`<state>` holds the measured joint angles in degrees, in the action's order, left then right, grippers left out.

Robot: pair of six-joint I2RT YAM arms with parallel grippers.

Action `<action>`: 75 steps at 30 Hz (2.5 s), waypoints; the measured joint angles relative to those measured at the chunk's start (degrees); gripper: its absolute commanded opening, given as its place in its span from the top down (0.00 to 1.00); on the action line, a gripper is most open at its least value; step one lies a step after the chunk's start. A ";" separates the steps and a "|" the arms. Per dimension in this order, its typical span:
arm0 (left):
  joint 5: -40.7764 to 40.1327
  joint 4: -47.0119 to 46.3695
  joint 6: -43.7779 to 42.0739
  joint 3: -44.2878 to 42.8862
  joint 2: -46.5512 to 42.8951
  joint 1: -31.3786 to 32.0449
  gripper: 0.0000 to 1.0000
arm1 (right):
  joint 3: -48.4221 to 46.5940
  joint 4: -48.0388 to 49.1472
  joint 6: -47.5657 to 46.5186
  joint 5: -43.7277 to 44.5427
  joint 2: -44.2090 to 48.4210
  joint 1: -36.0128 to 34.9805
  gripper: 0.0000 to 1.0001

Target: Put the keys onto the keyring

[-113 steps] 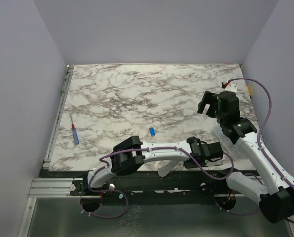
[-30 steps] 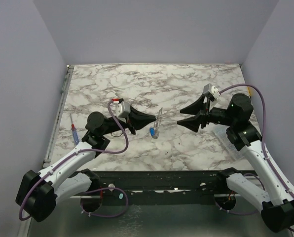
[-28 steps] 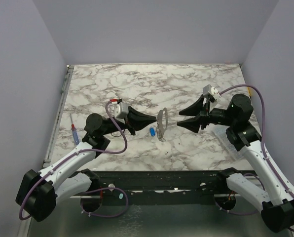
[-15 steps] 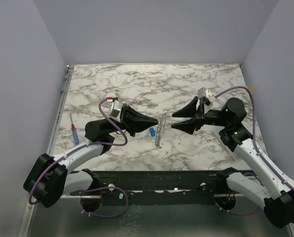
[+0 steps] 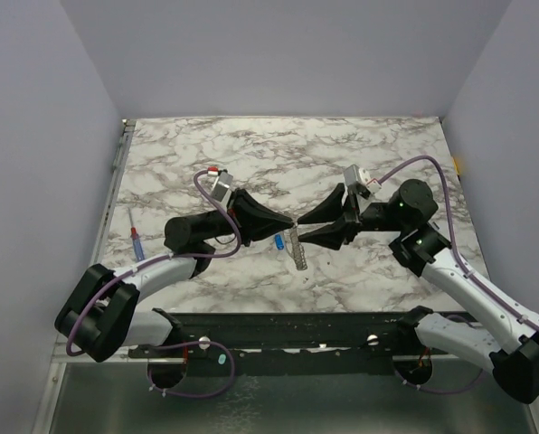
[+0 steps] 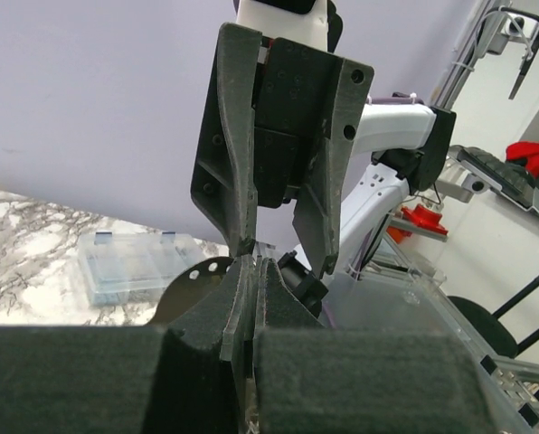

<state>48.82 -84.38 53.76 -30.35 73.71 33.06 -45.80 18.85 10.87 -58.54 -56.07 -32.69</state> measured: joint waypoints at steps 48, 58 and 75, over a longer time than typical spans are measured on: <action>-0.55 0.39 0.68 -1.88 -0.11 -1.18 1.00 | -0.63 0.39 -2.75 11.65 -1.03 -2.95 0.36; 1.03 -0.02 1.07 -3.72 -1.99 -0.44 1.00 | 0.48 -0.24 -3.67 16.85 0.92 -3.06 0.38; 1.29 -0.26 -1.31 -3.72 -3.32 -0.42 1.00 | 0.42 -0.39 -3.80 8.59 0.07 -2.99 0.61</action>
<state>50.11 -84.64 52.45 -34.06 70.39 32.64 -45.39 18.46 7.07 -49.95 -56.01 -35.68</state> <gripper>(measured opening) 0.016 0.394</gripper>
